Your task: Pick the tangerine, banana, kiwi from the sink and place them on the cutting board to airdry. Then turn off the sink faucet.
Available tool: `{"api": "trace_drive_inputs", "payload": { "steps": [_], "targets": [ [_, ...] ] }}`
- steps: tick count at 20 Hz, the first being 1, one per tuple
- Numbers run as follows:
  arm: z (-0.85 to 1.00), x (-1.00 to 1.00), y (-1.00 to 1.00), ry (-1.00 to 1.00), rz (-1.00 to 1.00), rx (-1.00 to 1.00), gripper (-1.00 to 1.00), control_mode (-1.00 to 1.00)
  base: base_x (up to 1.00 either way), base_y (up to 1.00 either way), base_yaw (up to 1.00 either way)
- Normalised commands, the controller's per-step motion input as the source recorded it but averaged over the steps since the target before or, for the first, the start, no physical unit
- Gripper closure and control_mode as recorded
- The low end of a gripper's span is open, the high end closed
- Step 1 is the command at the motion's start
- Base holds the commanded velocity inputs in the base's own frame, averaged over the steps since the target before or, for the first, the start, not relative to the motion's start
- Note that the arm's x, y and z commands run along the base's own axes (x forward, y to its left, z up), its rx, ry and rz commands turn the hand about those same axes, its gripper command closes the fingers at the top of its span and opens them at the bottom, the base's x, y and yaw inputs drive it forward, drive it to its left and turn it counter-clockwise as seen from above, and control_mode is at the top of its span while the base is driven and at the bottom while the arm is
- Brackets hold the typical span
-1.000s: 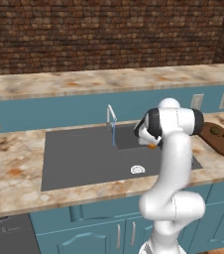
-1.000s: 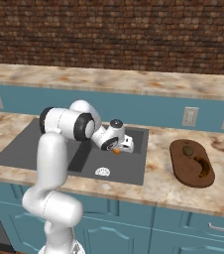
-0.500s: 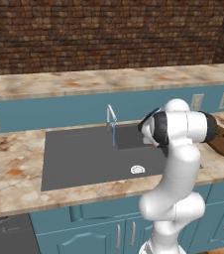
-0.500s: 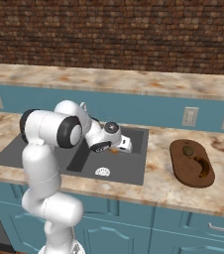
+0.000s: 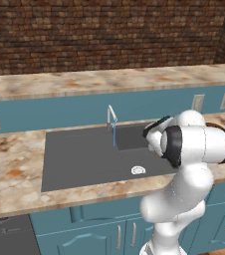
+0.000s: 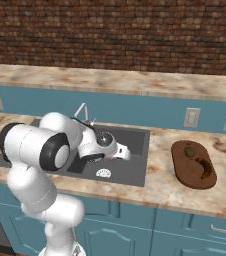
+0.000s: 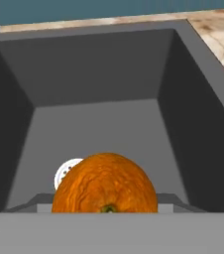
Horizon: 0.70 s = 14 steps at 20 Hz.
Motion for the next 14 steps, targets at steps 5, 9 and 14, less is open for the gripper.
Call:
{"api": "trace_drive_inputs", "payload": {
  "steps": [5,9,14],
  "targets": [
    [1.00,0.06,0.00,0.11,-0.02,-0.06,1.00,-1.00,0.00,0.00,0.00],
    [1.00,0.00,0.00,0.05,0.00,-0.05,1.00,-1.00,0.00,0.00,0.00],
    [1.00,0.13,-0.03,0.16,0.00,0.00,1.00,-1.00,0.00,0.00,0.00]
  ]
}}
